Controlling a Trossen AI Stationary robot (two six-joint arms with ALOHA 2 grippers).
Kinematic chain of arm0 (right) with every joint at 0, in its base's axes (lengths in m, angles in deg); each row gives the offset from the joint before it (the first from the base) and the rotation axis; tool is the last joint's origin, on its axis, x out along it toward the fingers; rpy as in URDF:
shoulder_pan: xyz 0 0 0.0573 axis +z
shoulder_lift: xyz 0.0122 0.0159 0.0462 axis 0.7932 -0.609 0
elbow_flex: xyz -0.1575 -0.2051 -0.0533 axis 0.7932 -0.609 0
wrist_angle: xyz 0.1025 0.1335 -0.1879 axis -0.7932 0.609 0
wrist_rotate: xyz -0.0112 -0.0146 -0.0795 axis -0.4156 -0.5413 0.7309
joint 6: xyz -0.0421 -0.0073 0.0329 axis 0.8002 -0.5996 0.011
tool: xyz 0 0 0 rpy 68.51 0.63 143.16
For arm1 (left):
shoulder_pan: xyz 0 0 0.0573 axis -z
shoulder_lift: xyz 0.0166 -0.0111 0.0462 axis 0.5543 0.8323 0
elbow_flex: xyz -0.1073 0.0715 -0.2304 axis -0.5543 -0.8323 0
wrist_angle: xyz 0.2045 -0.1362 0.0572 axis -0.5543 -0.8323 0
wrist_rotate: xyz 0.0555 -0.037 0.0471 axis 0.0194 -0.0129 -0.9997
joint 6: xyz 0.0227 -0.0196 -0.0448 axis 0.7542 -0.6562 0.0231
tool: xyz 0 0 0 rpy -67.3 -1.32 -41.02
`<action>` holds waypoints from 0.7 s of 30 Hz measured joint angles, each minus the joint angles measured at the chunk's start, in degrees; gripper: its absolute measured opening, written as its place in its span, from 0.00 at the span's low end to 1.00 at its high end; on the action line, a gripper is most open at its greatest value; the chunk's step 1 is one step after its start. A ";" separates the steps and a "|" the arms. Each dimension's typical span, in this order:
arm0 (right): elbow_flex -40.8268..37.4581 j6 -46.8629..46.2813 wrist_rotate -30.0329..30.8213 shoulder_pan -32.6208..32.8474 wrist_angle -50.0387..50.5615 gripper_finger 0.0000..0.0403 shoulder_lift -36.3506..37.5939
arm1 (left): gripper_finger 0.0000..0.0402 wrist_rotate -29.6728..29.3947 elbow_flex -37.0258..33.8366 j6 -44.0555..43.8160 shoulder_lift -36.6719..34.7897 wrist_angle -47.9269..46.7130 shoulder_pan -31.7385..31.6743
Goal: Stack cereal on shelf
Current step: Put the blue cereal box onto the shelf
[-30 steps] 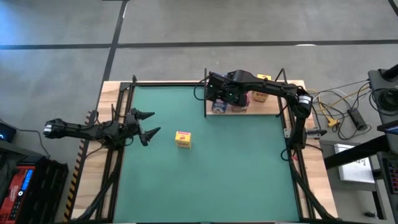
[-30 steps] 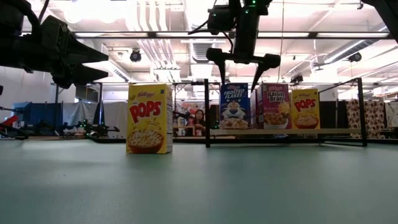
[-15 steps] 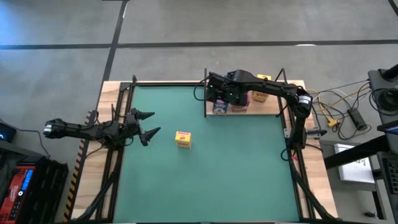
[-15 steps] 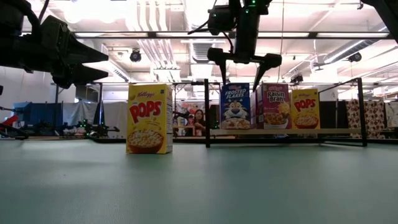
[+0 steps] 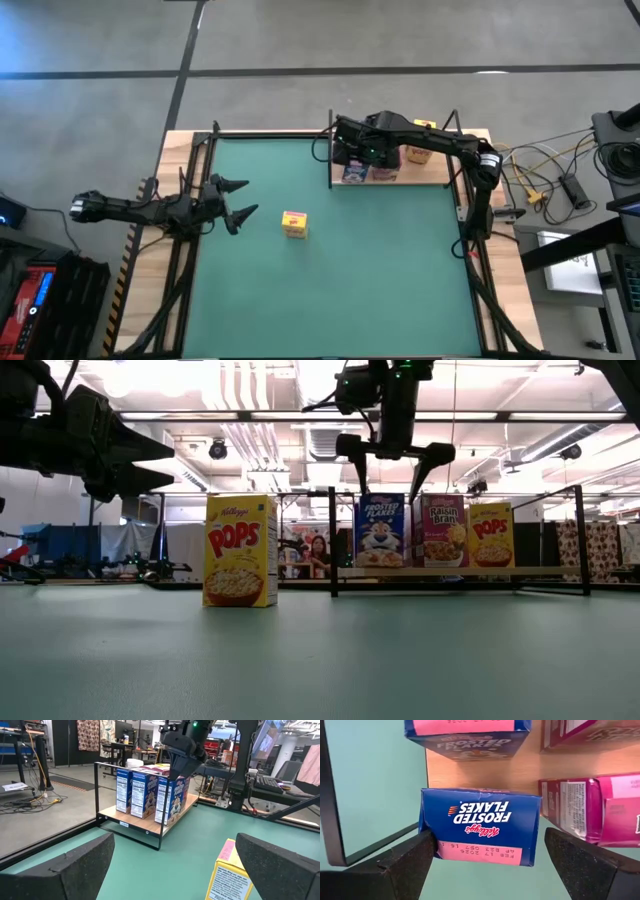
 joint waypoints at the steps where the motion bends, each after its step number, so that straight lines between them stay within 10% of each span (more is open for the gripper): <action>1: 0.00 -0.25 0.07 0.00 0.11 0.90 0.00 | 0.99 0.01 0.00 -0.02 0.00 0.00 0.00; 21: 0.00 -0.51 1.48 0.00 0.83 0.99 -0.07 | 0.99 0.00 0.00 -0.01 0.00 0.00 0.01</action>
